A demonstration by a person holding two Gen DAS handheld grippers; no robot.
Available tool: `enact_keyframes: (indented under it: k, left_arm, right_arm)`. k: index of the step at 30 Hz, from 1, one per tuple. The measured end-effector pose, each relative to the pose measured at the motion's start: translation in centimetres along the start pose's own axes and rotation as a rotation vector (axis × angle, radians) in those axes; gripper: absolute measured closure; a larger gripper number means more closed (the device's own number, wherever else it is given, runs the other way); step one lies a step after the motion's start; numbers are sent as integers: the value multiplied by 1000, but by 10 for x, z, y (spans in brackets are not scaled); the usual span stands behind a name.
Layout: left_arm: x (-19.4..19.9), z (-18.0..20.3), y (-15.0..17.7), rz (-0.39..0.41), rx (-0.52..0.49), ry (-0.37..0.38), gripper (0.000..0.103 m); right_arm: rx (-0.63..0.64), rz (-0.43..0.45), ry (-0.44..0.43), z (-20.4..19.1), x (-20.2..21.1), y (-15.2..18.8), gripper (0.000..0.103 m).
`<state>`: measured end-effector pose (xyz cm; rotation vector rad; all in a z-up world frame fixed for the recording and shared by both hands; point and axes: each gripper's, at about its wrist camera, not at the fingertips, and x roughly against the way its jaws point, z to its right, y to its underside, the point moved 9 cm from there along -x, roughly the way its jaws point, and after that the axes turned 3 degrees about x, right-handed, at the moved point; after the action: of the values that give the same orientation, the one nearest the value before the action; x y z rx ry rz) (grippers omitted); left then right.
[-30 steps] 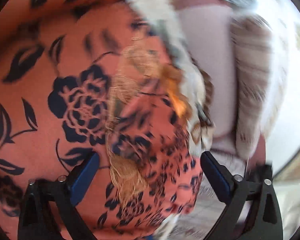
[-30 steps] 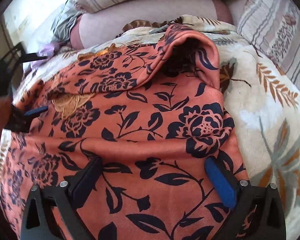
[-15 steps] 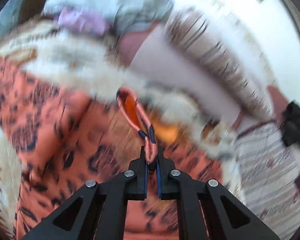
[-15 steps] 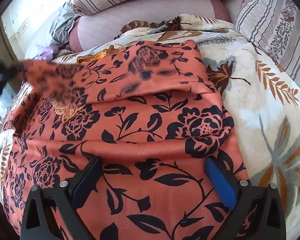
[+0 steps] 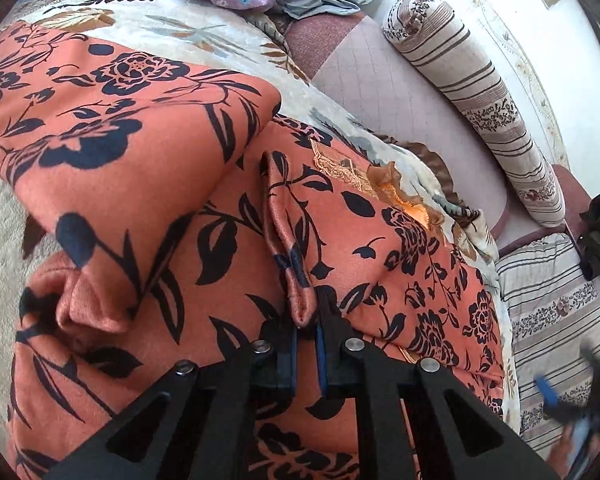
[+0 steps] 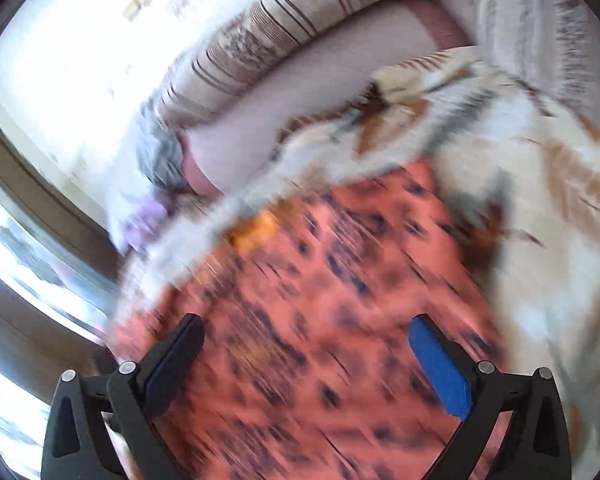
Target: Fold small clothes
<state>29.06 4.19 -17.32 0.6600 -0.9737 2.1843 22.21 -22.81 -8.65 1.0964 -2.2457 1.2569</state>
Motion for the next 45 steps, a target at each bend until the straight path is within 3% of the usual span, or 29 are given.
enact_keyframes:
  k: [3,5,6,7,11,14,16,17,18,21,25,31,33,35,37,38,40,42,44,45]
  left_arm:
    - [-7,1,15,2,0,3,93]
    - [-7,0,14,2,-1,1,93]
    - [-6,-1,16,2,-2,0,93]
    - [-6,-1,15,3,-2,-1,93]
    - [-7,0,16,11,-6,-9,93]
    - [-7,0,15,11,0,-2,93]
    - [-8,0,15,13,-2,0,93]
    - [-8,0,15,13,-4,-2,93]
    - [-8,0,14,15,-3,-2,93]
    - [-10,1,13,25,-2,-10,93]
    - [-10,1,12,30,-2,-14,93]
    - [-9,1,12,23,1,-13,93]
    - [-4,6,11,13,-42,-76,94]
    - [15,21,9,55,-132,-137,95]
    - [35,28,8,121,-175,-149,92]
    - [35,25,9,125,-189,-179,79]
    - [17,0,19,19,-156,-265,53]
    - [23,-1,17,18,-164,-232,54]
    - [36,0,18,-55,-151,-222,36]
    - [43,-1,18,-86,-134,-191,35]
  right_arm:
    - [-109,-50,-58,16,-45,-24,0]
    - [-223,-112,49,61,-79,-15,1]
    - [-313,-118,52,76,-86,-9,3]
    - [-325,-75,42,75,-80,-13,3]
    - [-228,-65,-63,30,-71,-41,2]
    - [-197,-6,-30,39,-86,-74,2]
    - [-258,-79,62,77,-118,-72,2]
    - [-309,-75,39,92,-127,-69,2]
    - [-325,-13,15,93,-121,-76,3]
    - [-243,10,123,75,-102,-82,2]
    - [-181,19,115,43,-58,-48,2]
    - [37,16,232,8,-15,72,2]
    - [125,3,303,9,-20,105,2]
    - [191,3,368,18,-18,128,1]
    - [241,12,384,15,-15,132,1]
    - [225,9,381,16,-16,131,1]
    - [221,-2,380,20,-20,132,0]
    - [221,1,376,20,-21,130,0]
    - [211,14,357,21,-19,128,0]
    - [204,20,345,22,-18,129,0]
